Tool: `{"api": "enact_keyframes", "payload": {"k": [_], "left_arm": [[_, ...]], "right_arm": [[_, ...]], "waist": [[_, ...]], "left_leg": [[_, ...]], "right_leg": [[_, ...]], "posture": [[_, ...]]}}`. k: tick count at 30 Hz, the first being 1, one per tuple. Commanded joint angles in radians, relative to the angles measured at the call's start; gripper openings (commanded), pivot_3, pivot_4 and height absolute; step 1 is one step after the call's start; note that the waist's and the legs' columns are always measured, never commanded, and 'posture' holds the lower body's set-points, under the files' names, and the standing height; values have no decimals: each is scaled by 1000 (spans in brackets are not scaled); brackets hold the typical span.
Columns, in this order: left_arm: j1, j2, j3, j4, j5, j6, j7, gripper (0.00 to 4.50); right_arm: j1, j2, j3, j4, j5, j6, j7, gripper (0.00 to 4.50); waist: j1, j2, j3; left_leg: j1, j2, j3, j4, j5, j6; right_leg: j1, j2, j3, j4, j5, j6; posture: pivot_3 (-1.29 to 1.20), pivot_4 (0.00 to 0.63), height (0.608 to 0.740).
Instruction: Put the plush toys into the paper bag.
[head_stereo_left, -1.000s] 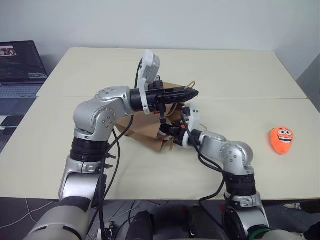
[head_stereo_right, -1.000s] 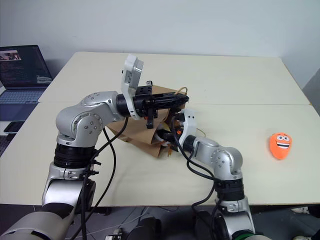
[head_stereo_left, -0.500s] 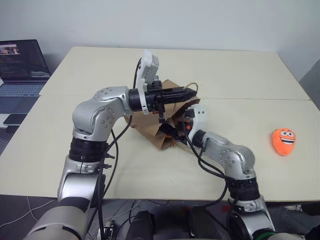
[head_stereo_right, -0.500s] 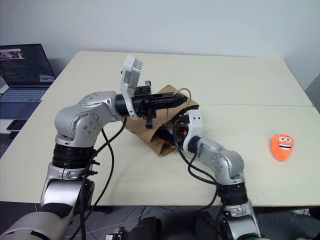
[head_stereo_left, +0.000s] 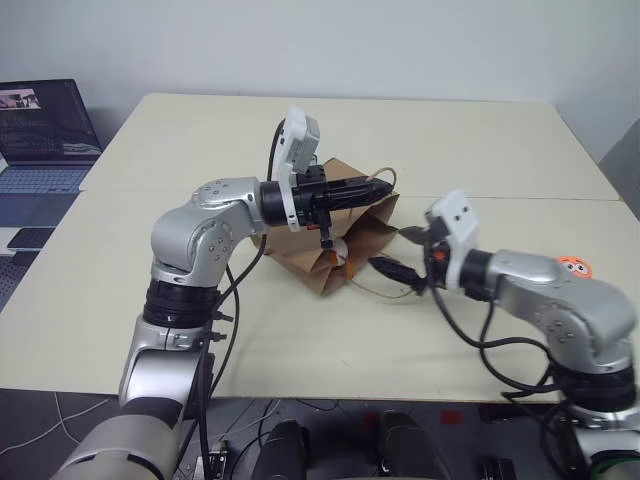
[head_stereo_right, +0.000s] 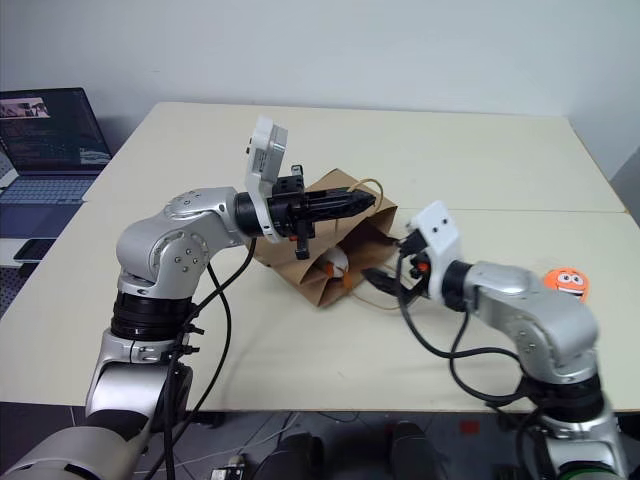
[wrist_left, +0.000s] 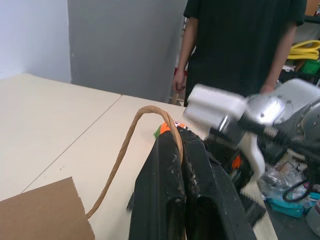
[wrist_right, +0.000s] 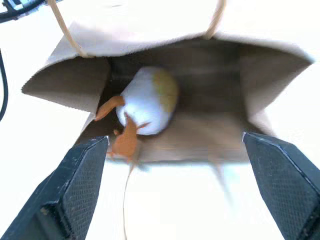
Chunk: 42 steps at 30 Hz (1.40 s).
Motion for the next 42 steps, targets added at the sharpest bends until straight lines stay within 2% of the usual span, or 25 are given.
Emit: {"api": "enact_keyframes", "payload": {"k": [1,5,12,15,18,22,28,31,35,42], "left_arm": [[5,-6,0,-33,-6,-18,2,0],[13,-13,-5,-44,-4,-31,2,0],[31,-46,-35,-48,13,-70,9,0],[40,-55,-47,-48,22,-86,9,0],[46,-57,-51,-48,24,-94,8,0],[45,-56,-53,-43,27,-99,3,0],[39,-44,-53,-31,30,-107,-9,0],[37,-39,-50,-29,33,-109,-7,0],[39,-32,-47,-30,34,-107,-7,0],[35,2,-41,-21,38,-108,-24,0]], "right_arm": [[49,-122,-149,-12,-22,-77,60,4464],[175,-228,-251,90,-175,-210,18,4464],[388,-257,-358,217,-330,-359,-9,4464],[439,-246,-411,278,-369,-369,-43,4464],[478,-249,-436,305,-377,-297,-54,4464],[452,-207,-469,331,-335,-192,-77,4464],[317,-74,-571,422,-219,-39,-114,4464],[303,-45,-575,450,-203,-20,-123,4464],[296,-27,-559,457,-196,-24,-134,3561],[297,-38,-531,423,-187,-59,-118,939]], "waist": [[4,0,0],[14,0,0],[17,0,0],[16,0,0],[16,0,0],[14,0,0],[15,0,0],[16,0,0],[16,0,0],[15,1,0]], "left_leg": [[0,0,0,0,0,0],[0,0,2,0,0,0],[0,1,9,1,0,0],[0,1,13,2,0,0],[0,3,16,4,0,0],[1,4,19,9,0,0],[5,4,19,11,0,1],[6,4,17,11,0,1],[6,4,17,11,0,1],[8,4,17,11,0,1]], "right_leg": [[0,0,0,-1,0,0],[1,0,1,-3,0,0],[1,0,5,-4,0,0],[1,0,6,-5,0,0],[1,0,7,-6,0,0],[2,1,7,-4,0,0],[8,1,8,-4,1,1],[11,1,7,-6,1,1],[12,1,7,-8,1,1],[14,1,6,-10,1,2]], "posture": [[0,150,740],[0,150,740],[0,150,740],[0,150,740],[0,150,740],[0,150,740],[0,150,740],[0,150,740],[0,150,740],[0,150,740]]}}
